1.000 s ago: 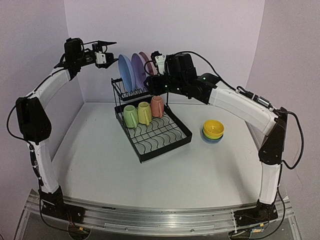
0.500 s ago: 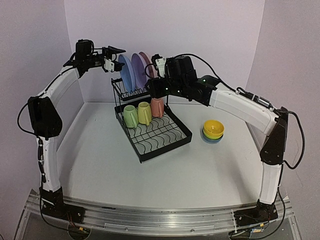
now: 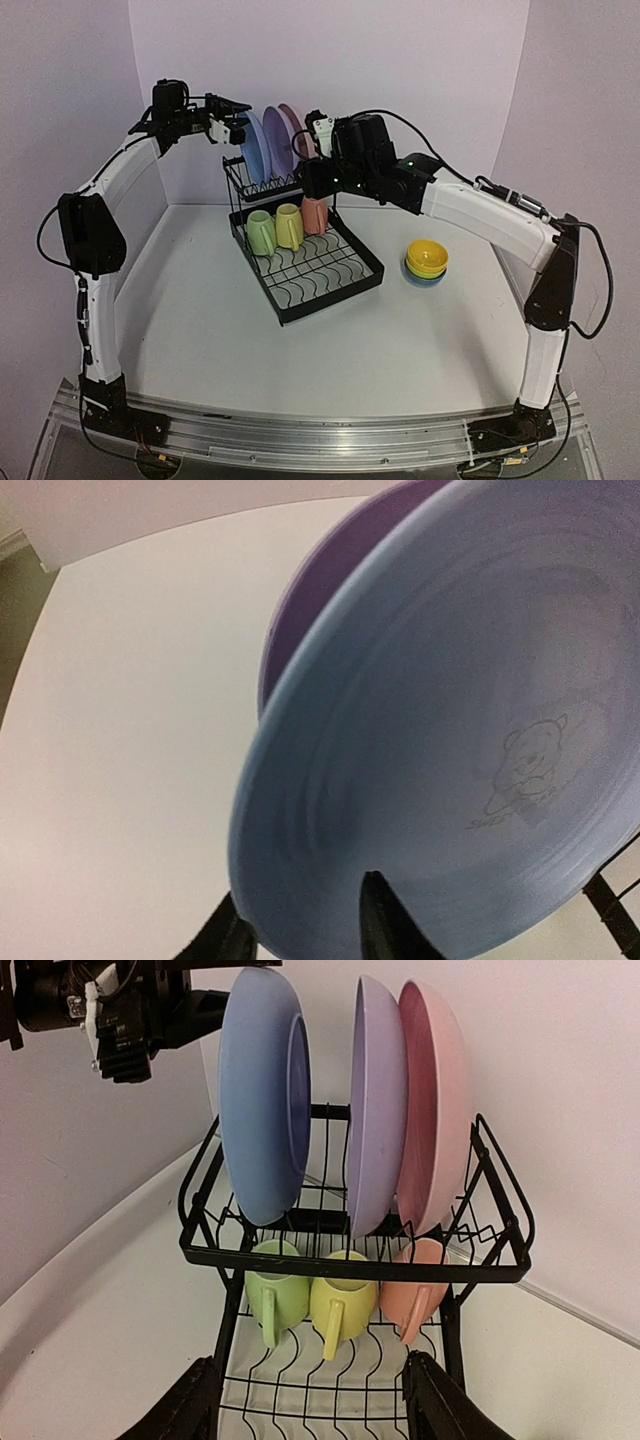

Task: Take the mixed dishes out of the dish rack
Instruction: Pick up the plate from the dish rack.

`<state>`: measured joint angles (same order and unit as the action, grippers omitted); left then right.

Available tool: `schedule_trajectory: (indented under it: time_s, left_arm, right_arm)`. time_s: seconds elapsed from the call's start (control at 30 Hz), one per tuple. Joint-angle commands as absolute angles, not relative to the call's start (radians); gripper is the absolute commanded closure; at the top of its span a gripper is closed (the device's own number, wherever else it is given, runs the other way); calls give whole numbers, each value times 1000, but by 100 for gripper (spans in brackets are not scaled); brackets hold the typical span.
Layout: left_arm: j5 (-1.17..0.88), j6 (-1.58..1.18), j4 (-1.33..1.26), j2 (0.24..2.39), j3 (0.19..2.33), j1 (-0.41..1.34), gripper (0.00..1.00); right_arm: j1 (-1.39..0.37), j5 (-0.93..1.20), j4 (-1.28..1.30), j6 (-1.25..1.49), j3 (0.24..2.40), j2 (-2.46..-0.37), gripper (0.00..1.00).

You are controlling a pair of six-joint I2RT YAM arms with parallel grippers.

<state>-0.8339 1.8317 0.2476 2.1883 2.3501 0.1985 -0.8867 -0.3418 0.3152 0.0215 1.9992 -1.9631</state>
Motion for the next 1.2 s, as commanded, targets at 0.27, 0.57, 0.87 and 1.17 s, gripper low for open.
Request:
schedule_trajectory:
  time_s: [0.27, 0.57, 0.87, 1.17]
  left_arm:
    - [-872, 1805, 144, 2153, 2303, 203, 93]
    - [-885, 1787, 126, 2127, 2286, 202, 100]
    - [-899, 1722, 80, 2120, 2339, 198, 100]
    - [-921, 1681, 19, 2094, 2350, 197, 100]
  right_arm:
    - [-891, -375, 253, 8, 1957, -1867, 41]
    - [-890, -385, 240, -27, 1930, -1847, 41]
    - [-891, -373, 236, -28, 1924, -1845, 41]
    - [-891, -366, 234, -31, 1925, -1850, 41]
